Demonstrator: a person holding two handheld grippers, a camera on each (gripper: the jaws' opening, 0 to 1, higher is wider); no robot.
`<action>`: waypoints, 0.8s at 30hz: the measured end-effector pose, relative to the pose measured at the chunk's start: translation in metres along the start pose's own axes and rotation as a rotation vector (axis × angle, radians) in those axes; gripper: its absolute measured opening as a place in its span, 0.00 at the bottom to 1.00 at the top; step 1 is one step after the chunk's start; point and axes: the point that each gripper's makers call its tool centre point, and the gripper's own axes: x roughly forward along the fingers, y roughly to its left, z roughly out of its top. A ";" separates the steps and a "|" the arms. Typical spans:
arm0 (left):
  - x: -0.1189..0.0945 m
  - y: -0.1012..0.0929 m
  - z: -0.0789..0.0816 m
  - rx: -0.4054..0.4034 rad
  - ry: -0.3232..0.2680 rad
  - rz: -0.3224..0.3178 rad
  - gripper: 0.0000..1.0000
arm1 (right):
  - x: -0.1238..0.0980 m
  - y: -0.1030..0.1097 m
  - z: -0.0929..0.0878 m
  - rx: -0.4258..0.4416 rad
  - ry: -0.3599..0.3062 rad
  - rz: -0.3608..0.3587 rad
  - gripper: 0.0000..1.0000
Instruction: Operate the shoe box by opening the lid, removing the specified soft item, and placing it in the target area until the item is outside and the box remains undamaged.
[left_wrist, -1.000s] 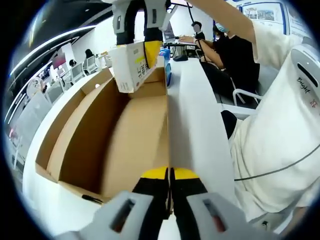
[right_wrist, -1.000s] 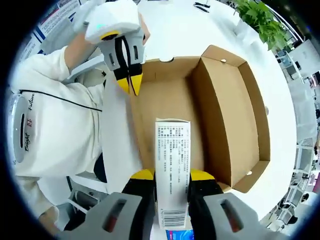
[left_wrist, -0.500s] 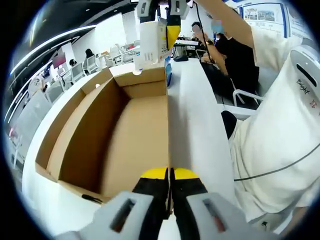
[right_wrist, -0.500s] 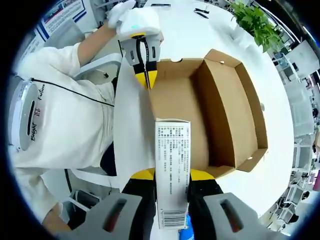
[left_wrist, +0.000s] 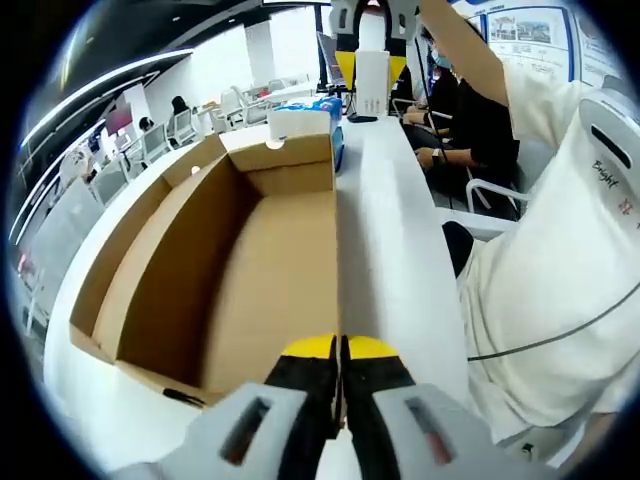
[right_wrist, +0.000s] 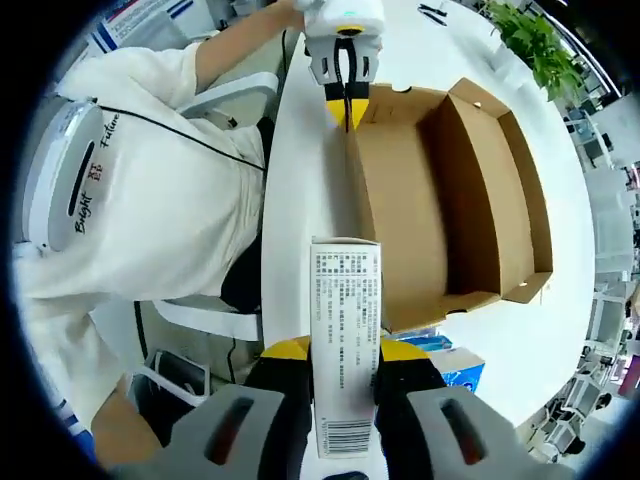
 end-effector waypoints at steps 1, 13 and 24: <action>0.000 0.000 0.000 0.000 -0.001 0.000 0.01 | -0.001 0.001 -0.001 -0.002 0.000 0.000 0.21; 0.000 -0.001 0.001 -0.002 -0.004 0.002 0.01 | -0.002 -0.001 -0.018 0.023 -0.015 0.011 0.21; -0.001 0.000 0.000 0.004 -0.009 0.003 0.01 | -0.007 0.003 -0.062 0.057 -0.014 -0.024 0.21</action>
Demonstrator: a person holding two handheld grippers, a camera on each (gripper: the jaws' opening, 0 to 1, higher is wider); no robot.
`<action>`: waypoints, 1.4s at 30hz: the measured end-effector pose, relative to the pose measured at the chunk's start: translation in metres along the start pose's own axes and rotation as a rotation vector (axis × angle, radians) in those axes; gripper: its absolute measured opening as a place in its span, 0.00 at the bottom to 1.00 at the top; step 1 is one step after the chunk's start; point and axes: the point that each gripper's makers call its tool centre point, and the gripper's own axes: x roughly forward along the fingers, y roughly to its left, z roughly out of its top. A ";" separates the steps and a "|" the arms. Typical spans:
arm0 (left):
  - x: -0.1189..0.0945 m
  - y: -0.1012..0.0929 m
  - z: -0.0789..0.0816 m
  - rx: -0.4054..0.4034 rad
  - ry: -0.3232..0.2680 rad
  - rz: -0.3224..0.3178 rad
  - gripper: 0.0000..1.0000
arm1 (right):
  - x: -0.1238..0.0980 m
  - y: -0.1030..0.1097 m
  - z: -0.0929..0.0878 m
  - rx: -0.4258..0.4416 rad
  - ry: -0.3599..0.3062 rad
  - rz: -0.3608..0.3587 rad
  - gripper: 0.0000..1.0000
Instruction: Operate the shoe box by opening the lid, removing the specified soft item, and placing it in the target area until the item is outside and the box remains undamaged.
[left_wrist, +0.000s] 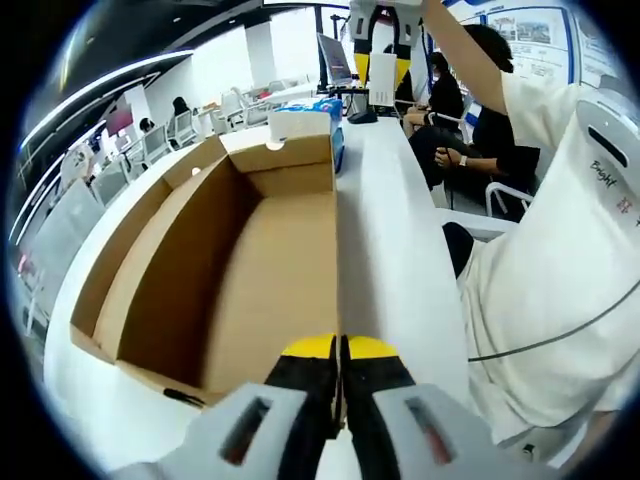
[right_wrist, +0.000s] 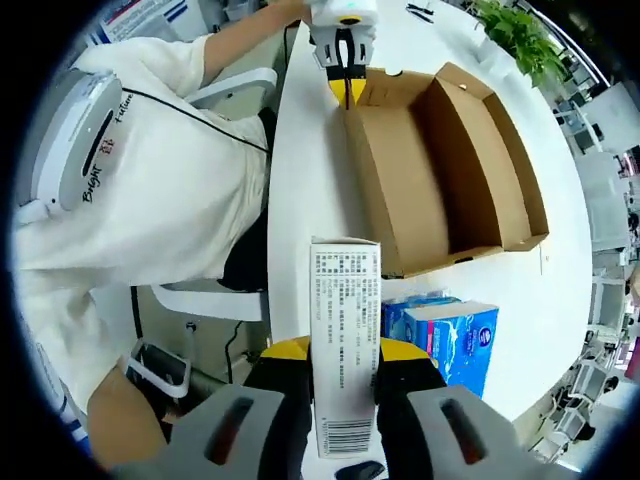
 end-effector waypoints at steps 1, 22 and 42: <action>0.000 0.000 0.000 -0.001 -0.001 0.000 0.01 | 0.001 0.000 -0.008 0.015 0.017 -0.006 0.21; 0.000 0.001 0.000 -0.005 -0.006 0.000 0.01 | 0.026 0.003 -0.053 0.009 0.014 -0.044 0.21; -0.001 0.001 0.000 0.003 -0.016 0.007 0.01 | 0.100 0.002 -0.056 0.001 0.017 -0.022 0.21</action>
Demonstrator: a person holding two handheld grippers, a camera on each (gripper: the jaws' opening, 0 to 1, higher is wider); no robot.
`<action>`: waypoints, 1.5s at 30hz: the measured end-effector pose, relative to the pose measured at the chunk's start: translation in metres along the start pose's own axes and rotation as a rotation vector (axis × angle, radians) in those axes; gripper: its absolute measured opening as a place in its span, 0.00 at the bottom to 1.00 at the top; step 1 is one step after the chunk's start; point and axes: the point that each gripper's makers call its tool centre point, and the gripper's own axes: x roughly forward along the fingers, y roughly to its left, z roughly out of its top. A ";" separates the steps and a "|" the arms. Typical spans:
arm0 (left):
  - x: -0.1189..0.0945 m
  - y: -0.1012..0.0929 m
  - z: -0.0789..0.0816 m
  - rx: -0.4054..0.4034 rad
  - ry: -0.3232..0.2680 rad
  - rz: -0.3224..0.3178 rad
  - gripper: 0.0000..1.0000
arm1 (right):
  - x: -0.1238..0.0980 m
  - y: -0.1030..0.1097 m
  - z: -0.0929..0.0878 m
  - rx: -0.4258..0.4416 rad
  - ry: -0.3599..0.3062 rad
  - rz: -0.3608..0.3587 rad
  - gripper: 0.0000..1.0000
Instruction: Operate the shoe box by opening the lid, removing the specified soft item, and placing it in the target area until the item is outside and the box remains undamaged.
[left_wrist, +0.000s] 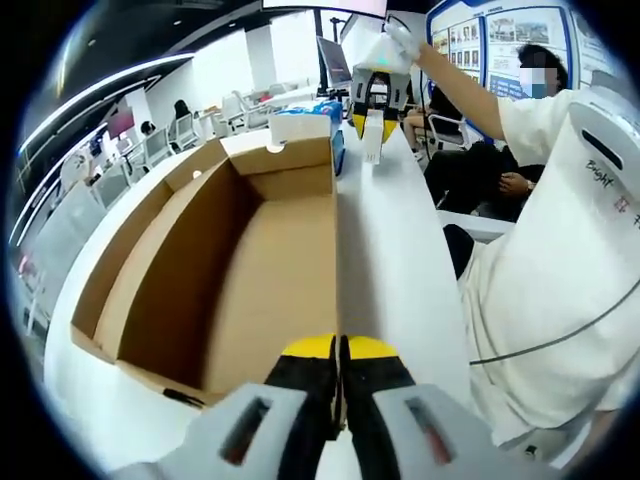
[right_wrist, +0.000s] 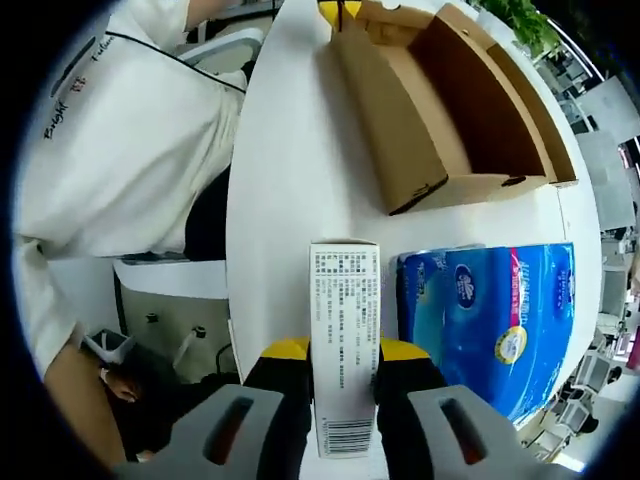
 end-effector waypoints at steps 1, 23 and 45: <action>0.000 0.000 0.000 0.000 -0.001 0.000 0.01 | 0.004 -0.001 -0.002 -0.006 0.006 -0.010 0.21; 0.001 0.000 0.000 -0.008 0.006 -0.004 0.01 | 0.013 -0.008 -0.005 0.010 -0.011 -0.059 0.22; 0.000 -0.001 0.000 -0.005 0.003 -0.002 0.01 | 0.001 -0.014 -0.012 -0.070 0.016 -0.137 0.21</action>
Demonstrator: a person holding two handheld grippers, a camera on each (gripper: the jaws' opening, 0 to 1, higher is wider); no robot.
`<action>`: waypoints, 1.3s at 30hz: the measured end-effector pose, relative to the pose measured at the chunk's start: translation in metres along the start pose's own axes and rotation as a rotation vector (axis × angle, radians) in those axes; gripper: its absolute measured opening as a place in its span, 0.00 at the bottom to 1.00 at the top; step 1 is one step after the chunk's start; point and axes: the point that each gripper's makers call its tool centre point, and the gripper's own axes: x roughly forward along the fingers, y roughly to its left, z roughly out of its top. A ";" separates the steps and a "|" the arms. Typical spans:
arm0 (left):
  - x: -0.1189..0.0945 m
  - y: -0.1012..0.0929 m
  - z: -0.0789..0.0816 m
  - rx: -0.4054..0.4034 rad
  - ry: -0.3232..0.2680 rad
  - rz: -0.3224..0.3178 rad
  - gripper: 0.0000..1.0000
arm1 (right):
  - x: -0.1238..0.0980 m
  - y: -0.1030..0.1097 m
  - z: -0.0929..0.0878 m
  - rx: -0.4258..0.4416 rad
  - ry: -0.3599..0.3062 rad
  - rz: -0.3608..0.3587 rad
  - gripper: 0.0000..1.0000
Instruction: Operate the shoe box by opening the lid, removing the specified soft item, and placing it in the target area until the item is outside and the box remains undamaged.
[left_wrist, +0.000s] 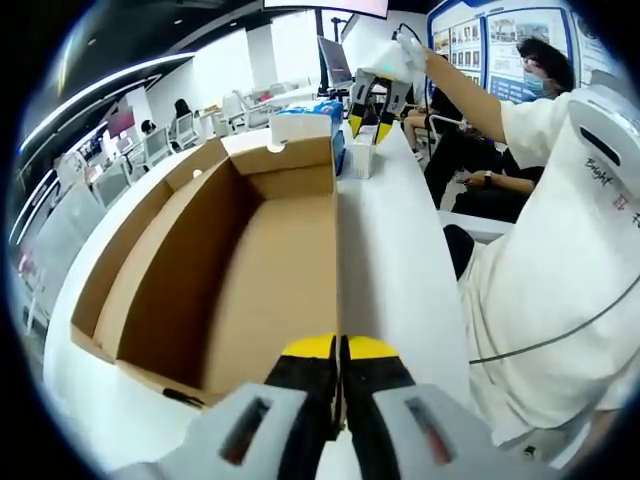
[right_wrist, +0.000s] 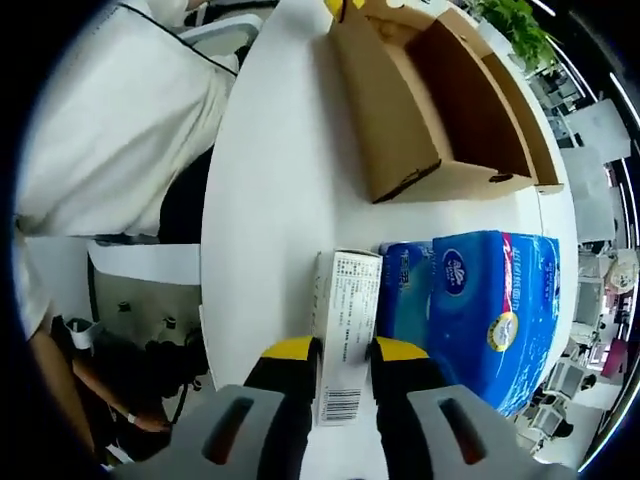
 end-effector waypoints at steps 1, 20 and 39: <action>0.000 0.000 0.000 0.001 0.000 0.000 0.01 | 0.000 -0.001 -0.002 -0.004 0.005 -0.003 0.21; 0.000 0.000 0.000 -0.007 -0.001 -0.002 0.01 | -0.053 -0.005 0.019 0.103 -0.308 -0.145 0.20; 0.001 0.000 0.000 0.001 0.004 -0.004 0.01 | -0.133 -0.101 0.057 0.781 -1.056 -0.574 0.28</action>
